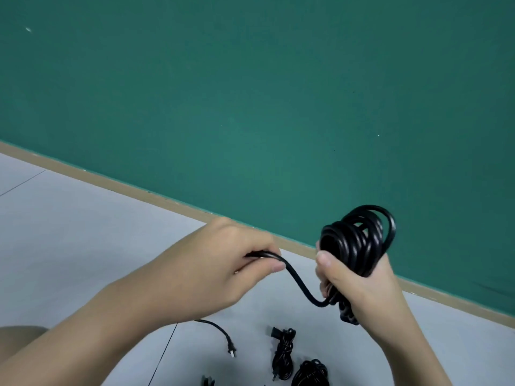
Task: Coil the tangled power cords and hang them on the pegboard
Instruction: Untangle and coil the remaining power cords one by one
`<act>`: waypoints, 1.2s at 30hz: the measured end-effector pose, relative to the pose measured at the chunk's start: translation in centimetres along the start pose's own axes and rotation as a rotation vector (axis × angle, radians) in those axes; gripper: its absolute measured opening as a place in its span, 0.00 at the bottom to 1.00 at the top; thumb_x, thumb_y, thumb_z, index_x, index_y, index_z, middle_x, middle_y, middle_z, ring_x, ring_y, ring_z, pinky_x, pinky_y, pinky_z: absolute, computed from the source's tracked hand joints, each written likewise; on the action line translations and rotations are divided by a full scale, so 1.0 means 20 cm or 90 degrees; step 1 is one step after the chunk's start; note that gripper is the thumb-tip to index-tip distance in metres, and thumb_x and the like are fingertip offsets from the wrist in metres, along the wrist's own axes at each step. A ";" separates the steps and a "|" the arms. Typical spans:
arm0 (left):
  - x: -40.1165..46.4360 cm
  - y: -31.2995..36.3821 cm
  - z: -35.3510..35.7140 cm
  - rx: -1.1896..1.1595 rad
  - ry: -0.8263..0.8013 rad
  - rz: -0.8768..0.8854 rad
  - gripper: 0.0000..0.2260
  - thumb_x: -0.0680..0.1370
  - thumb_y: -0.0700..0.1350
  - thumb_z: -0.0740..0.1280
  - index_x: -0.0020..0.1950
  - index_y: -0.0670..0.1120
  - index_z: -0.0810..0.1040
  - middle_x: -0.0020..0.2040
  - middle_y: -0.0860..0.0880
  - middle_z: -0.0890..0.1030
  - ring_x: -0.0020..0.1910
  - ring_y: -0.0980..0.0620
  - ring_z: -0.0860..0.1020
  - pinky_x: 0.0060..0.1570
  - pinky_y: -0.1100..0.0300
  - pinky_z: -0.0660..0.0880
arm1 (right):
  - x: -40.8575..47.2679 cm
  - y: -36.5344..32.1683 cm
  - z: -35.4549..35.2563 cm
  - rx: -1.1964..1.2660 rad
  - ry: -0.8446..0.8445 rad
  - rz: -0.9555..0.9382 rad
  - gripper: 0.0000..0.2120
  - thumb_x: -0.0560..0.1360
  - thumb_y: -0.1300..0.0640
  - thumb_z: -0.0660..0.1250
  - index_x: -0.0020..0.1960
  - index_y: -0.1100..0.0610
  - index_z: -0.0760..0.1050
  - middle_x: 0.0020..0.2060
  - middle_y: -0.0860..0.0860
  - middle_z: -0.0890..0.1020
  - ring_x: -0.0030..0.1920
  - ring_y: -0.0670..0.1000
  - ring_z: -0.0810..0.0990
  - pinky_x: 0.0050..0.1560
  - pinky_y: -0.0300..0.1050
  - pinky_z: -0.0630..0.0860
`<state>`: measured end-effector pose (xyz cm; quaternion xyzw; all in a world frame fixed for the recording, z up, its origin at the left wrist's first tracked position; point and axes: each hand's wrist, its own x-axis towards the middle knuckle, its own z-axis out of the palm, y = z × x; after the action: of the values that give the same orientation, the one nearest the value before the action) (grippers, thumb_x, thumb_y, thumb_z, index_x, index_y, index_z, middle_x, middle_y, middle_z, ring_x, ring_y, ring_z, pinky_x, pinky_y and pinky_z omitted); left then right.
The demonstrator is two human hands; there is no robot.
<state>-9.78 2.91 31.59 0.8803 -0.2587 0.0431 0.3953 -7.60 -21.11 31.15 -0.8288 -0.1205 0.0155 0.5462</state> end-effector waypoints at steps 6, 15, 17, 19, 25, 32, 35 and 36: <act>-0.01 0.01 0.01 -0.134 0.069 0.000 0.08 0.79 0.49 0.74 0.40 0.55 0.80 0.25 0.54 0.66 0.27 0.53 0.64 0.31 0.67 0.61 | -0.01 -0.09 0.16 0.042 -0.295 -0.028 0.12 0.64 0.55 0.80 0.41 0.46 0.79 0.32 0.39 0.75 0.34 0.40 0.73 0.36 0.37 0.69; 0.04 -0.01 0.03 -0.333 0.120 -0.166 0.23 0.68 0.57 0.81 0.34 0.42 0.73 0.28 0.43 0.69 0.30 0.51 0.64 0.32 0.56 0.61 | -0.07 -0.04 0.21 0.391 -0.330 0.152 0.19 0.61 0.63 0.70 0.51 0.65 0.74 0.41 0.60 0.75 0.35 0.56 0.75 0.35 0.52 0.76; 0.06 -0.01 0.04 -0.307 0.153 -0.162 0.25 0.72 0.61 0.75 0.36 0.41 0.74 0.29 0.46 0.66 0.30 0.51 0.62 0.31 0.56 0.62 | -0.06 -0.02 0.20 0.578 -0.317 0.158 0.21 0.61 0.64 0.72 0.53 0.65 0.75 0.43 0.61 0.74 0.36 0.56 0.73 0.36 0.50 0.76; 0.07 -0.01 0.04 -0.277 0.148 -0.167 0.21 0.77 0.59 0.69 0.37 0.42 0.75 0.29 0.50 0.66 0.28 0.54 0.62 0.30 0.59 0.63 | -0.04 -0.01 0.18 0.671 -0.286 0.133 0.21 0.60 0.62 0.75 0.52 0.63 0.77 0.44 0.60 0.73 0.36 0.55 0.73 0.37 0.49 0.76; 0.06 -0.05 0.09 -0.248 0.080 -0.228 0.16 0.84 0.56 0.61 0.41 0.50 0.78 0.29 0.55 0.66 0.30 0.50 0.65 0.34 0.53 0.67 | 0.00 0.00 0.12 0.779 -0.155 0.107 0.22 0.55 0.59 0.78 0.48 0.61 0.78 0.43 0.55 0.75 0.40 0.53 0.75 0.42 0.46 0.78; 0.04 0.05 0.18 -0.475 -0.015 -0.279 0.18 0.88 0.44 0.55 0.41 0.43 0.75 0.26 0.54 0.61 0.24 0.52 0.57 0.30 0.56 0.62 | -0.03 0.02 0.16 0.547 -0.033 0.089 0.19 0.58 0.58 0.73 0.49 0.60 0.84 0.46 0.59 0.82 0.50 0.57 0.83 0.53 0.52 0.79; 0.04 0.08 0.22 -0.436 -0.038 -0.278 0.18 0.88 0.46 0.56 0.40 0.43 0.74 0.24 0.52 0.62 0.20 0.52 0.62 0.27 0.59 0.67 | -0.06 0.00 0.20 0.472 -0.053 0.041 0.16 0.65 0.62 0.68 0.52 0.59 0.84 0.38 0.62 0.79 0.41 0.56 0.80 0.38 0.46 0.77; 0.04 0.08 0.22 -0.425 -0.039 -0.287 0.19 0.88 0.46 0.56 0.39 0.43 0.74 0.23 0.51 0.63 0.19 0.53 0.64 0.27 0.61 0.69 | -0.06 -0.01 0.21 0.460 -0.063 0.026 0.15 0.66 0.62 0.67 0.51 0.60 0.84 0.36 0.63 0.78 0.40 0.57 0.80 0.37 0.47 0.76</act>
<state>-10.46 -1.53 29.81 0.7390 -0.0705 -0.1571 0.6513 -9.52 -17.53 29.56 -0.5826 -0.1169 0.1084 0.7970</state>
